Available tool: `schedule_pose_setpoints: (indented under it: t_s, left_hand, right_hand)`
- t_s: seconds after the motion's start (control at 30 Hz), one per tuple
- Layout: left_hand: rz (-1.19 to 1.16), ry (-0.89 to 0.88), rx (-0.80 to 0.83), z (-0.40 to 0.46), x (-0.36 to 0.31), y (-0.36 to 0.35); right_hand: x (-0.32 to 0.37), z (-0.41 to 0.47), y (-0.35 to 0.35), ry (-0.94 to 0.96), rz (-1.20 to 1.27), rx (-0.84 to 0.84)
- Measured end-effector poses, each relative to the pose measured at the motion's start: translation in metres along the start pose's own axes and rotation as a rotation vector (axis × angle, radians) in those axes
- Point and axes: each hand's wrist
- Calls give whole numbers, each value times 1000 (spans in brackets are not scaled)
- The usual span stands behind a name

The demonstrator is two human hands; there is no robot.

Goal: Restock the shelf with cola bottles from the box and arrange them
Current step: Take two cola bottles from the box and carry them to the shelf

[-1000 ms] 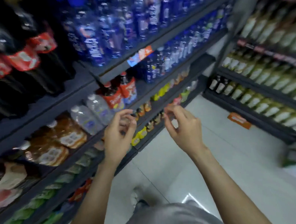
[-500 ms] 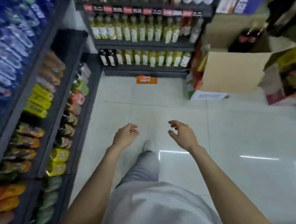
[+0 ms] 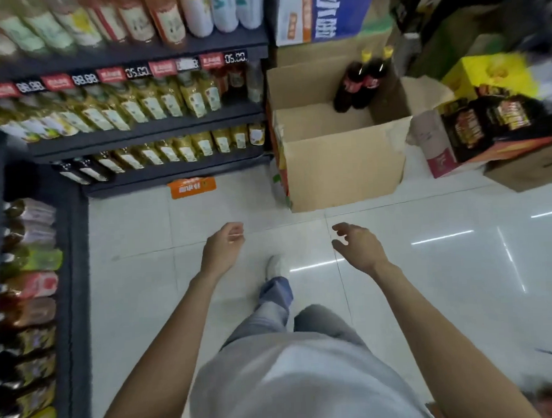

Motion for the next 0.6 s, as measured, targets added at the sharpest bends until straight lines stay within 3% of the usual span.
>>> schedule_pose_setpoints:
  t_s: [0.2, 0.33, 0.6]
  left_hand:
    - [147, -153, -22, 70, -156, -43]
    - [239, -162, 7, 132, -242, -85]
    - [25, 8, -2, 234, -363, -182]
  right_hand:
    - [-67, 114, 102, -42, 120, -205]
    - [-121, 207, 163, -43, 176, -266]
    - [-221, 361, 249, 122, 137, -300]
Point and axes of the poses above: each hand's wrist, its own z-axis towards the middle knuckle, its own y-axis out of the back of the hand, x = y × z, and after that the axes turned 14 degrees about y, right-handed
